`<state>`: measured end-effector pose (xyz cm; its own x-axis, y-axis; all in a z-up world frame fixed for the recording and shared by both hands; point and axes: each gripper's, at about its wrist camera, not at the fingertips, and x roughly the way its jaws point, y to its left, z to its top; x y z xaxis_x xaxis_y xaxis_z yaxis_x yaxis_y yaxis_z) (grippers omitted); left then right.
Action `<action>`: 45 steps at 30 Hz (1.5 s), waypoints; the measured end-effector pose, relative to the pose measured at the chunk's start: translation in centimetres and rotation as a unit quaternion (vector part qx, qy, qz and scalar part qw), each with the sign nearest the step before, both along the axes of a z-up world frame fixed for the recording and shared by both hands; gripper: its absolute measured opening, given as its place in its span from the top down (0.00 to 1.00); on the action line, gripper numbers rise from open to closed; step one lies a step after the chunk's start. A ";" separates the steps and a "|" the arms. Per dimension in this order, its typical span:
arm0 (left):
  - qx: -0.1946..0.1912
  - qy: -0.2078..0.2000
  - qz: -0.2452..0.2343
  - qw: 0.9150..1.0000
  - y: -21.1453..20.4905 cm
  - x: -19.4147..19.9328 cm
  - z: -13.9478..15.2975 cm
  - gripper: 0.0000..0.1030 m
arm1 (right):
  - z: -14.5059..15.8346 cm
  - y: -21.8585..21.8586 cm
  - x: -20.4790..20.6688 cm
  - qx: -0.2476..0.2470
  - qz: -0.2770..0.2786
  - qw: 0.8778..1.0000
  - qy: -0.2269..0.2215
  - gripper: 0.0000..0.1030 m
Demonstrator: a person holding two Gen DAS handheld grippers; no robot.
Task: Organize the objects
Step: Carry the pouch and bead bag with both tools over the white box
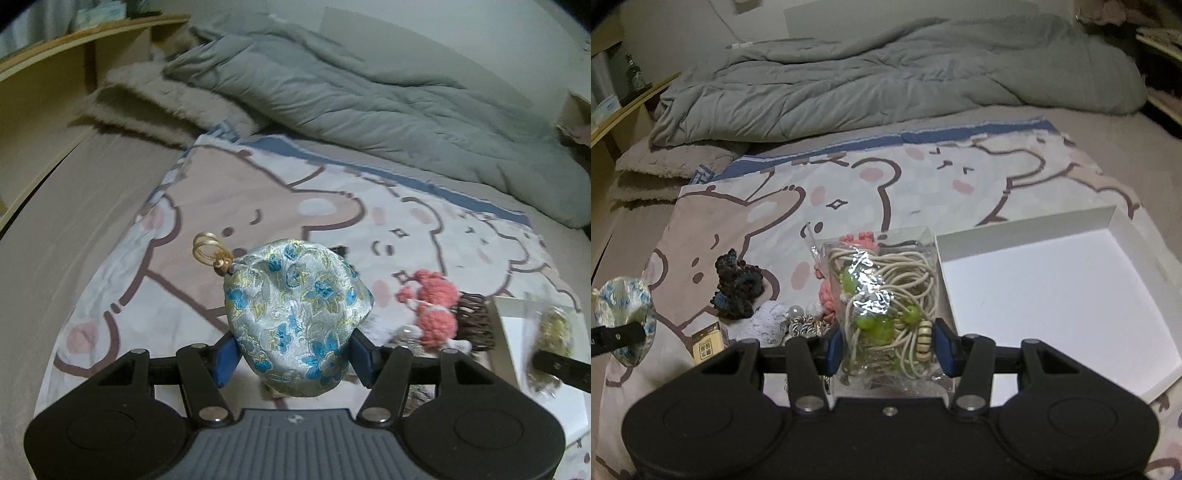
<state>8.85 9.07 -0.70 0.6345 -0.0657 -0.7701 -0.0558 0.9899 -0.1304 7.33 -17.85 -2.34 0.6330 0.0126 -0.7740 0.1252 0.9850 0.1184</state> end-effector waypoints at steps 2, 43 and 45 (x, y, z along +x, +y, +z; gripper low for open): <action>0.004 -0.007 -0.012 1.000 -1.0 -0.3 0.4 0.40 | 0.2 0.1 -0.2 -0.005 0.006 1.000 -0.009 0.52; -0.055 -0.023 -0.165 0.985 -23.3 5.0 -1.0 0.40 | 1.1 -13.1 3.4 -0.066 0.021 0.997 -0.037 0.51; -0.062 -0.009 -0.179 0.982 -24.6 5.8 -1.9 0.40 | 0.4 -13.9 3.8 -0.070 0.021 0.997 -0.029 0.51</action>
<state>14.62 -15.49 -2.65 0.5678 -0.3792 -0.7306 0.2965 0.9222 -0.2482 11.09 -31.75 -1.98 0.6783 -0.0649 -0.7319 0.0804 0.9967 -0.0138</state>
